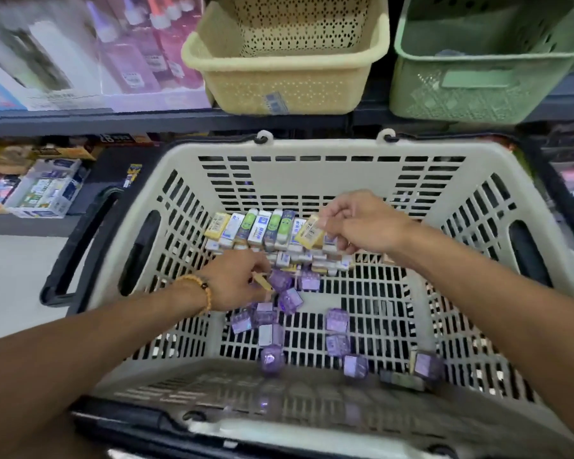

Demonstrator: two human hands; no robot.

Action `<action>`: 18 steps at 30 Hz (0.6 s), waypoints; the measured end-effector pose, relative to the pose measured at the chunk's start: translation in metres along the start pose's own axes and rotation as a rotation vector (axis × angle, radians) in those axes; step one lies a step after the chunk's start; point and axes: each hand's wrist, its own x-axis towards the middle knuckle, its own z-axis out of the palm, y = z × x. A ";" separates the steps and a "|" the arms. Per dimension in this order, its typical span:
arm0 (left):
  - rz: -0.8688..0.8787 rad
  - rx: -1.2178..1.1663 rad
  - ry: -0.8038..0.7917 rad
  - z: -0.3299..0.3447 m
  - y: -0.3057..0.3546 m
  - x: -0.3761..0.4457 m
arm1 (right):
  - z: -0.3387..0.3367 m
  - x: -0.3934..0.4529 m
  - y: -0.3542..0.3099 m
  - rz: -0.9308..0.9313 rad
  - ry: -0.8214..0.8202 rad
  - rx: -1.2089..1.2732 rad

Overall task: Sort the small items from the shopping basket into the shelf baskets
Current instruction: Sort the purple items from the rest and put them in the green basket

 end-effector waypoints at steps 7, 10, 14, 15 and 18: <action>-0.012 0.113 0.003 0.042 -0.017 0.017 | -0.012 0.014 0.006 -0.043 0.113 0.009; -0.067 0.095 0.033 0.044 -0.021 0.024 | -0.015 0.017 0.008 -0.037 0.115 0.004; -0.074 0.121 0.043 0.048 -0.024 0.027 | -0.012 0.019 0.011 -0.016 0.104 -0.027; -0.072 0.118 0.048 0.047 -0.024 0.026 | -0.011 0.020 0.012 -0.011 0.099 -0.031; -0.045 0.180 0.055 0.040 -0.020 0.025 | -0.004 0.021 0.014 0.007 0.087 -0.034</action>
